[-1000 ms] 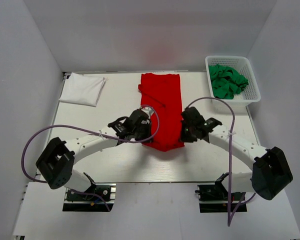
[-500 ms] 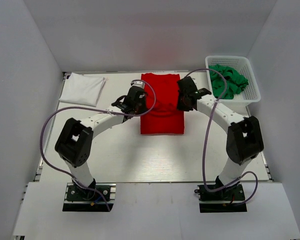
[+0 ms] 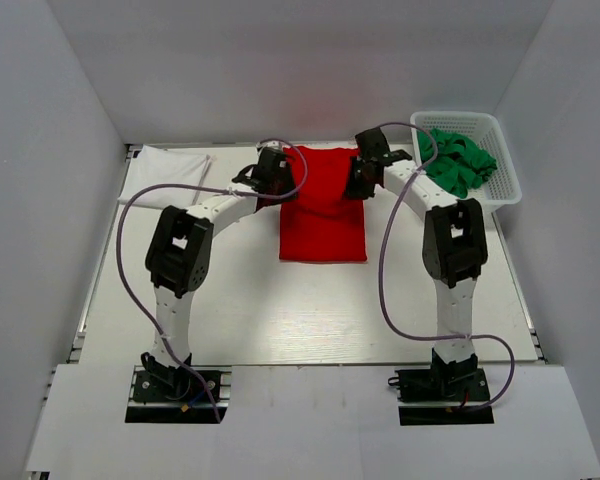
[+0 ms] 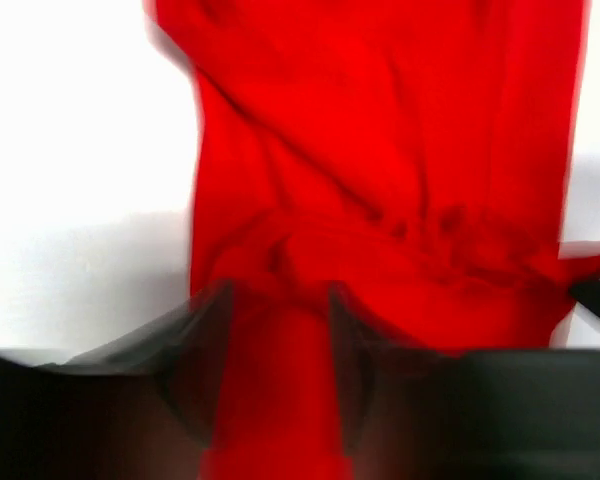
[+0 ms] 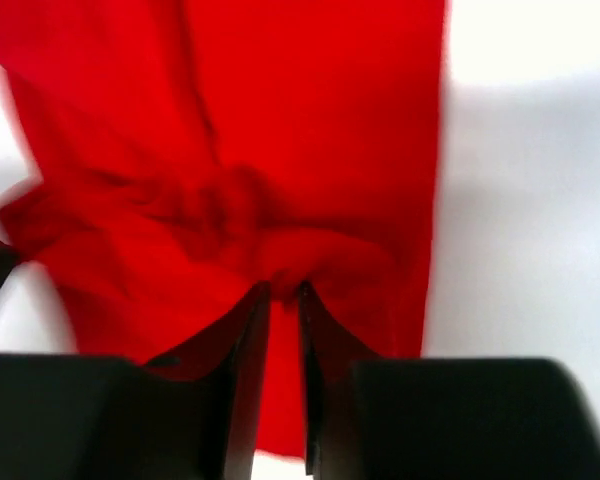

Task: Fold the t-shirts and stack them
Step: Fold the folded rectangular tshirt in 1/3 of the way, then grab one side of the 2/3 rectangular tshirt with both arms

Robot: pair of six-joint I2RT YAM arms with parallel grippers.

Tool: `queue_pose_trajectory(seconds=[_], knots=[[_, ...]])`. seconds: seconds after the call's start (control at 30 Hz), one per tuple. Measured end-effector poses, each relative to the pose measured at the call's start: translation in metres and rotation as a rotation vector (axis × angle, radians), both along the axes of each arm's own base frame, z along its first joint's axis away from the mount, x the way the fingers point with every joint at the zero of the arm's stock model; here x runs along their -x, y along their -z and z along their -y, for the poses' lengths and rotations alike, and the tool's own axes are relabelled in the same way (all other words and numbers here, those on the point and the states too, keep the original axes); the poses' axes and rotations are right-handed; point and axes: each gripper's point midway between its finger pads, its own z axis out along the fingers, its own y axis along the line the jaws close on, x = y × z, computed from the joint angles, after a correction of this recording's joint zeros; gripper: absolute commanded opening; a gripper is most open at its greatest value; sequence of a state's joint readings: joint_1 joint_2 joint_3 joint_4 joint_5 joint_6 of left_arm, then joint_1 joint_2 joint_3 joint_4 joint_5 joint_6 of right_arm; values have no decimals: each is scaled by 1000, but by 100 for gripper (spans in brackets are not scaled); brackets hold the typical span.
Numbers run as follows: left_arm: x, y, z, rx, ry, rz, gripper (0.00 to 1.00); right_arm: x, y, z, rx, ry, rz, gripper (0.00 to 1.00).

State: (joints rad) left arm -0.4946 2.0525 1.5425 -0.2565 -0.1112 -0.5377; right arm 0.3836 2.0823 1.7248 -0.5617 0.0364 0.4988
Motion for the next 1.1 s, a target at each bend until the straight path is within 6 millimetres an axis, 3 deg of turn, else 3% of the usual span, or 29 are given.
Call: queue_pose_trajectory(seconds=[0.03, 0.07, 0.1, 0.13, 0.2, 0.27, 0.37, 0.5, 0.53, 0.57, 0.7, 0.8, 0.93, 1.03, 1.07, 1.1], knots=[[-10, 3, -4, 9, -28, -8, 68, -11, -2, -4, -39, 2, 4, 33], [-22, 4, -8, 17, -49, -13, 70, -23, -5, -9, -81, 1, 8, 35], [-38, 2, -11, 39, -76, -12, 77, -35, -8, -13, -129, 1, 13, 47], [-53, -1, -12, 61, -89, -3, 88, -47, -11, -17, -177, 5, 21, 50], [-82, -11, -14, 112, -105, 17, 99, -64, -19, -19, -265, 10, 32, 55], [-98, -22, -22, 151, -115, 37, 99, -69, -22, -16, -323, 18, 25, 62], [-97, -32, -34, 163, -118, 41, 99, -65, -21, -2, -345, 33, 27, 71], [-52, -27, -42, 129, -82, -14, 99, -14, -9, 18, -293, 39, -21, 71], [-36, -25, -41, 118, -58, -29, 99, 5, -8, 22, -279, 32, -36, 73], [-17, -23, -40, 114, -28, -49, 99, 22, -8, 27, -266, 29, -47, 88], [59, -11, -25, 130, 111, -141, 99, 85, -1, 41, -232, -3, -69, 90], [106, 11, -16, 132, 197, -221, 99, 119, 18, 49, -211, -9, -125, 90], [148, 49, -13, 120, 256, -341, 84, 136, 42, 53, -202, -6, -183, 86], [155, 52, -8, 132, 277, -339, 69, 137, 50, 51, -205, -10, -195, 79], [156, 54, -8, 129, 276, -342, 65, 135, 52, 50, -213, -14, -192, 71], [157, 55, -7, 131, 278, -341, 55, 134, 54, 49, -215, -20, -190, 68]])
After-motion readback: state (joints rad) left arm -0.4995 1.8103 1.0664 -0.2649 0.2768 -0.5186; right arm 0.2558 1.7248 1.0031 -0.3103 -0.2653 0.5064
